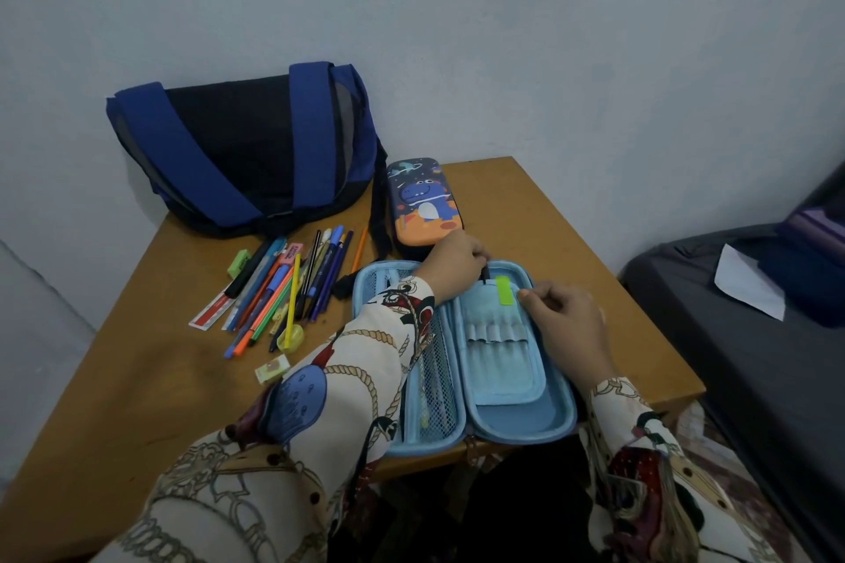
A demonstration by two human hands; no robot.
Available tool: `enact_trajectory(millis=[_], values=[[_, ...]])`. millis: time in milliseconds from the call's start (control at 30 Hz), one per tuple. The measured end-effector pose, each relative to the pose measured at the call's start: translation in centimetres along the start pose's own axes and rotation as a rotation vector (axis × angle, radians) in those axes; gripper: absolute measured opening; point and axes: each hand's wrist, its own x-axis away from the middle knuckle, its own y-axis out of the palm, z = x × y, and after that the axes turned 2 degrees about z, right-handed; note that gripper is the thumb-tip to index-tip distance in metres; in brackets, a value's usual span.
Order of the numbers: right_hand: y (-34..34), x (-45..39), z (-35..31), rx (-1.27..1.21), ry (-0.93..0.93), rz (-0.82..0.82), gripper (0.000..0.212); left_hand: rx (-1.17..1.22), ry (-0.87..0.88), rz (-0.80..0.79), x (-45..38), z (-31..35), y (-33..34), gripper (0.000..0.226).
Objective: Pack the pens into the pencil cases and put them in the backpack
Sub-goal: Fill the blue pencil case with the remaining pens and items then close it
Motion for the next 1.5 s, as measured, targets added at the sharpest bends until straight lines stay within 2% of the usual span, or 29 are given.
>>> enact_trajectory(millis=[167,333,533,900,1000,1067,1133,1200,1333,1500], values=[[0.0,-0.1,0.2,-0.024,-0.013,-0.006,0.027,-0.066,0.051,0.042,0.5,-0.3,0.2,0.027],[0.1,-0.2,0.1,-0.024,-0.009,-0.016,0.032,-0.129,0.125,0.037,1.1,-0.4,0.6,0.026],[-0.1,0.0,-0.1,-0.014,-0.014,-0.018,0.030,-0.201,0.136,0.048,1.8,-0.5,1.0,0.023],[-0.2,0.0,-0.5,-0.005,-0.002,-0.013,0.031,-0.154,0.201,0.034,2.4,-0.9,0.6,0.020],[-0.3,0.1,-0.4,0.004,-0.012,-0.001,0.032,-0.051,0.217,0.176,2.9,-1.2,-0.7,0.020],[-0.3,0.1,-0.4,-0.011,0.000,-0.005,0.030,0.029,0.144,0.396,3.5,-1.7,-2.0,0.017],[-0.3,0.1,-0.5,-0.025,0.007,-0.010,0.030,0.011,-0.006,0.610,3.9,-3.2,-3.7,0.013],[-0.3,0.1,-0.5,-0.031,0.009,-0.011,0.029,-0.095,-0.191,0.689,4.0,-5.6,-5.4,0.015],[-0.4,0.1,-0.7,-0.078,0.036,-0.017,0.029,-0.309,-0.377,0.530,3.9,-8.7,-6.8,0.022],[-0.5,0.3,-1.0,-0.092,0.059,-0.027,0.030,-0.402,-0.430,0.407,3.9,-8.4,-7.1,0.021]])
